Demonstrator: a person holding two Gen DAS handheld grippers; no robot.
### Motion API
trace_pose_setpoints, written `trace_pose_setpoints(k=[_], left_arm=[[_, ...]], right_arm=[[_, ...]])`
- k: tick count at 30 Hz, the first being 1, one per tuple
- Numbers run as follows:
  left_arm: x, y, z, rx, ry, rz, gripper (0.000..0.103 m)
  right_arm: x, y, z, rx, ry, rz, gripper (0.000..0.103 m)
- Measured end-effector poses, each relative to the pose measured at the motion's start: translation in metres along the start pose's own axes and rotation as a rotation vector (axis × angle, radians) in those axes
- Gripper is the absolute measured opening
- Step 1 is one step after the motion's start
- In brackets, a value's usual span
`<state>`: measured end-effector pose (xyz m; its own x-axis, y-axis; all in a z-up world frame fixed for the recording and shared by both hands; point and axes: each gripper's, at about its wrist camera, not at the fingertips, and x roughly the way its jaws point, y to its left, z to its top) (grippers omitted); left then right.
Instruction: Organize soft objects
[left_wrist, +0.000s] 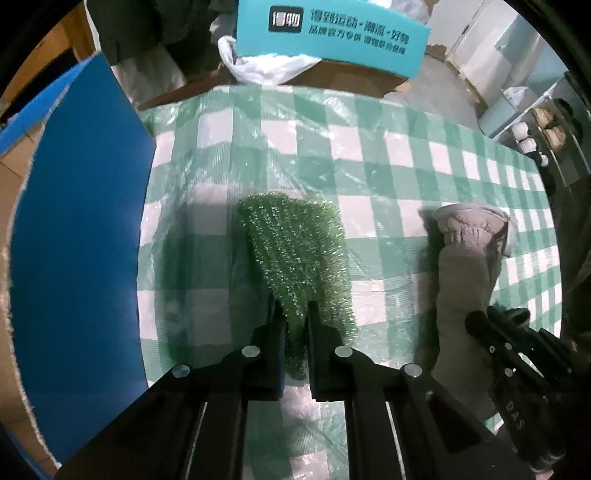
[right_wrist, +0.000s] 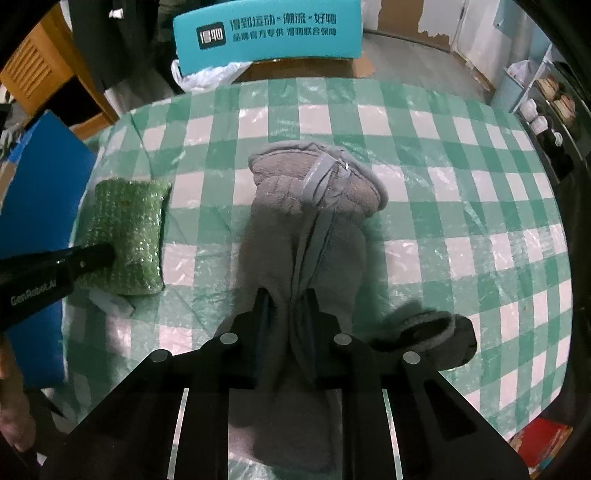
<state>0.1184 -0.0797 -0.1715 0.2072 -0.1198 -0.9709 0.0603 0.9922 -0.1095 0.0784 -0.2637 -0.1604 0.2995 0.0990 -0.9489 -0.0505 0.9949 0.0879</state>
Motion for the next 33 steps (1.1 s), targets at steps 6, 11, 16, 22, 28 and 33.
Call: trace_pose_setpoints(k=[6,11,16,22,28,33], left_arm=[[-0.016,-0.002,-0.008,0.012,-0.023,-0.015,0.008],[-0.032,-0.001,-0.01,0.023,-0.073,-0.042,0.007],[-0.05,-0.004,-0.012,0.03,-0.119,-0.087,0.007],[-0.068,-0.006,-0.016,0.041,-0.149,-0.092,0.007],[-0.086,-0.008,-0.023,0.061,-0.185,-0.065,0.007],[-0.102,-0.01,-0.03,0.078,-0.219,-0.051,0.007]], right_arm=[[-0.016,0.0,0.003,0.007,-0.035,0.023,0.013],[-0.03,0.003,0.006,0.005,-0.068,0.033,0.013],[-0.044,0.006,0.007,-0.002,-0.101,0.046,0.013],[-0.059,0.006,0.007,-0.006,-0.131,0.061,0.013],[-0.076,0.008,0.005,-0.013,-0.16,0.065,0.013],[-0.091,0.011,0.002,-0.024,-0.184,0.074,0.013]])
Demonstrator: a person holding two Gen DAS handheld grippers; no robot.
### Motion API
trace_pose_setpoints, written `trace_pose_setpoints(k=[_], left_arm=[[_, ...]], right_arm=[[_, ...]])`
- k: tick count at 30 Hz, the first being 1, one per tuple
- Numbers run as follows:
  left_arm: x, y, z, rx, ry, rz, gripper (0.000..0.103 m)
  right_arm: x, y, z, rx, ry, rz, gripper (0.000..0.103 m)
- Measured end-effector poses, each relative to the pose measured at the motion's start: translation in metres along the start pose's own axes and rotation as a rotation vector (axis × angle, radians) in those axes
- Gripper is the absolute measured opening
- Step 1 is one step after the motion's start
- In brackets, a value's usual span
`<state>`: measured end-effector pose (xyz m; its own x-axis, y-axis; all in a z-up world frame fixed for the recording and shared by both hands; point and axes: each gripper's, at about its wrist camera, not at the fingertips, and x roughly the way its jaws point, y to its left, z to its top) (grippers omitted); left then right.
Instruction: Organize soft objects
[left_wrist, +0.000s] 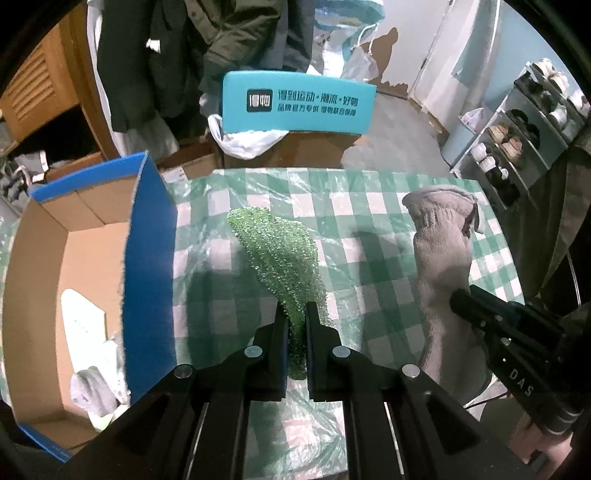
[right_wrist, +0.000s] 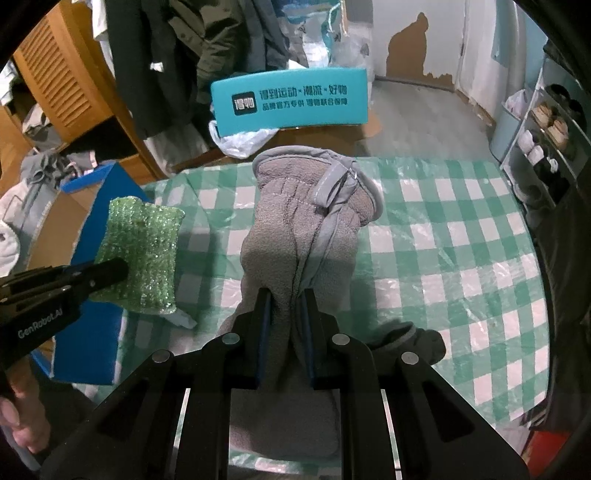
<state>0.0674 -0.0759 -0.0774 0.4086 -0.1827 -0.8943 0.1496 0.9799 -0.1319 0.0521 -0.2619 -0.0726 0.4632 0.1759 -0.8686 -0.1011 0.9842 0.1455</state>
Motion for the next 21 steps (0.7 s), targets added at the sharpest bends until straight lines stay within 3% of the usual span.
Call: trace_pose_setpoints(k=[21], left_arm=[[-0.049,0.011,-0.017,0.041,-0.089,0.045,0.007]], right_arm=[[-0.031,0.037,0.008,-0.067,-0.058,0.048,0.013]])
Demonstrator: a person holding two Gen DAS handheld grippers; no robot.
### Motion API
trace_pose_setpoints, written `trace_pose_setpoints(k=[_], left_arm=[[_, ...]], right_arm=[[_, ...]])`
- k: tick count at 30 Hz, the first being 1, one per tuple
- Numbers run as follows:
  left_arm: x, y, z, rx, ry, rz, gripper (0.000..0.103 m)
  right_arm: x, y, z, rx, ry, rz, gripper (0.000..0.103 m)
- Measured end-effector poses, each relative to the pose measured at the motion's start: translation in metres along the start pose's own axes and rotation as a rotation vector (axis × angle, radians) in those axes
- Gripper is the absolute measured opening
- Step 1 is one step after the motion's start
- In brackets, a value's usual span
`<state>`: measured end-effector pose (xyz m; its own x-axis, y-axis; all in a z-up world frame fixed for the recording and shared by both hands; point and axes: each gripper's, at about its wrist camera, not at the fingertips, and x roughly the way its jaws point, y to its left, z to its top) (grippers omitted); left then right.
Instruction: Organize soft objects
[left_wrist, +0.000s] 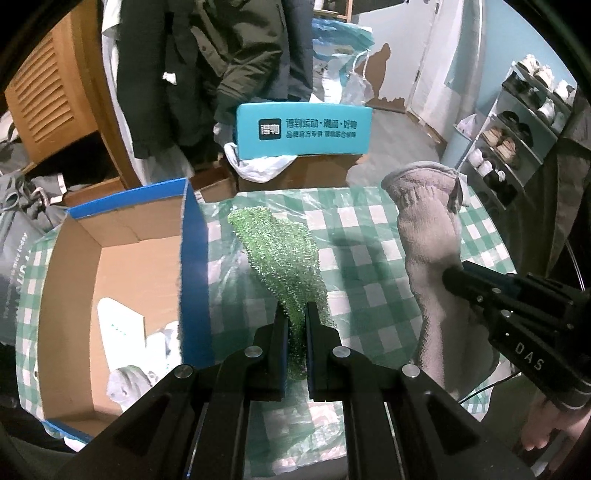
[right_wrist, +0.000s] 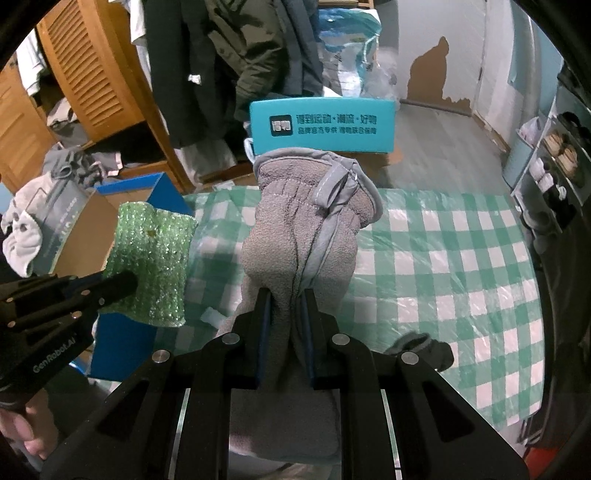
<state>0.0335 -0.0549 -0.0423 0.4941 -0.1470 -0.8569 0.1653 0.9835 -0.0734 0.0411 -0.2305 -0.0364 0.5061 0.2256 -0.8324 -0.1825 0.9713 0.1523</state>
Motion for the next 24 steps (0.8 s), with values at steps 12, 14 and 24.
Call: trace_pose_setpoints(k=[12,14,24], left_arm=[[-0.022,0.027,-0.003,-0.026,-0.042,0.027,0.007],[-0.026,0.032,-0.004,-0.033,-0.048,0.034,0.007],[-0.036,0.059,-0.007,-0.071,-0.063,0.053,0.007]], right_arm=[[-0.001,0.033,0.011,-0.047,-0.013,0.04,0.013],[-0.001,0.038,0.013,-0.054,-0.014,0.044,0.013],[0.002,0.071,0.023,-0.093,-0.015,0.082,0.008]])
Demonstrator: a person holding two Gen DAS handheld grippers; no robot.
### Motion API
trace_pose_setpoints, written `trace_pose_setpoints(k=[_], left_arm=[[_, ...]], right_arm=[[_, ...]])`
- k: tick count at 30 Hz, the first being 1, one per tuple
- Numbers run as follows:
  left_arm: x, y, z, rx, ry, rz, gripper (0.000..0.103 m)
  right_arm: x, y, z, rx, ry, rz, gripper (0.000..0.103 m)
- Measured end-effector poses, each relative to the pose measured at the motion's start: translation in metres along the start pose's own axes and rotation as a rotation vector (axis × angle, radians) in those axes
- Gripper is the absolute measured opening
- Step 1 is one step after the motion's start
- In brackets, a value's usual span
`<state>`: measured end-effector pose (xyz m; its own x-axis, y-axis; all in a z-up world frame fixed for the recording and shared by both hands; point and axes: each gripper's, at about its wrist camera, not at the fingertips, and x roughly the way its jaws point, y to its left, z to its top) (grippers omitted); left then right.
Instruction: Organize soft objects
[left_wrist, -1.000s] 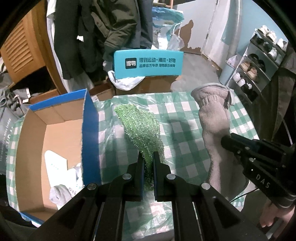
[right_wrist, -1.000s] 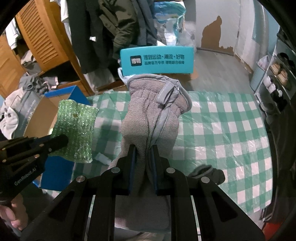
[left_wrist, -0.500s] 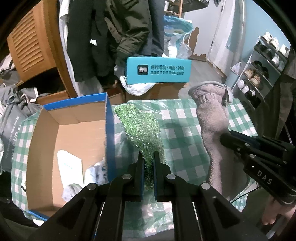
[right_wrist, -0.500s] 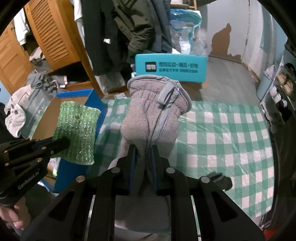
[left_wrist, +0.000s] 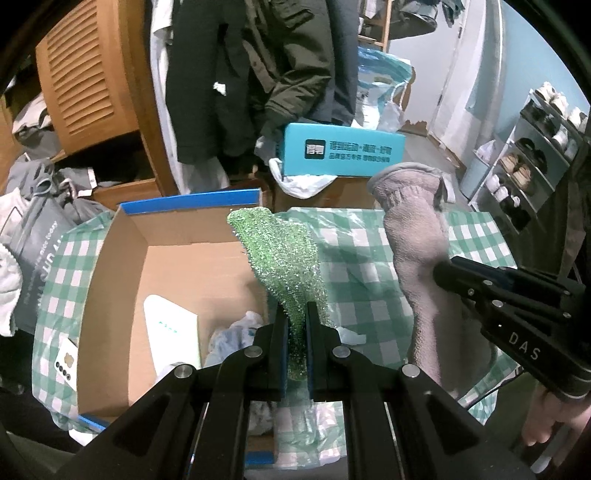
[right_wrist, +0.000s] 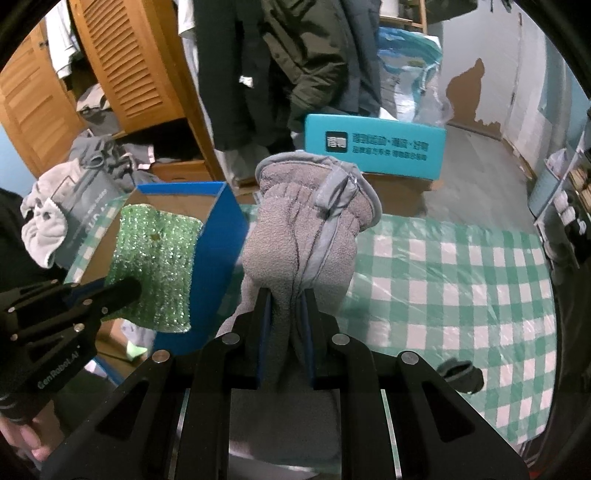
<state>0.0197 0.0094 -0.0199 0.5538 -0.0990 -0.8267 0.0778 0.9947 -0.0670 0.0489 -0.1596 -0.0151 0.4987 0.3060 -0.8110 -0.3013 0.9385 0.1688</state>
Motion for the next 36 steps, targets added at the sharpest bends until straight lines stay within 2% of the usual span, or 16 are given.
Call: trace_pose_setpoints(k=[9,12,15,16,17,19,24,36], left_arm=[[0.003,0.029,-0.005,-0.052,0.01,0.014,0.007],[0.007,0.04,-0.008,-0.076,0.022,0.016,0.007],[0.01,0.05,-0.01,-0.1,0.033,0.013,0.007],[0.011,0.052,-0.011,-0.103,0.036,0.013,0.007],[0.012,0.055,-0.011,-0.109,0.04,0.015,0.007],[0.014,0.057,-0.01,-0.116,0.045,0.019,0.007],[0.015,0.058,-0.009,-0.119,0.049,0.009,0.007],[0.025,0.064,-0.006,-0.129,0.067,0.003,0.007]], right_arm=[[0.012,0.027,0.013,-0.032,0.002,0.011,0.007],[0.024,0.026,0.015,-0.014,0.04,0.025,0.007],[0.034,0.022,0.013,0.011,0.07,0.0,0.01],[0.039,0.02,0.011,0.021,0.086,-0.009,0.024],[0.045,0.017,0.009,0.037,0.107,-0.013,0.05],[0.055,0.012,0.005,0.059,0.13,-0.029,0.064],[0.084,0.007,-0.008,0.047,0.202,-0.108,0.064],[0.142,-0.011,-0.029,0.054,0.325,-0.172,0.064]])
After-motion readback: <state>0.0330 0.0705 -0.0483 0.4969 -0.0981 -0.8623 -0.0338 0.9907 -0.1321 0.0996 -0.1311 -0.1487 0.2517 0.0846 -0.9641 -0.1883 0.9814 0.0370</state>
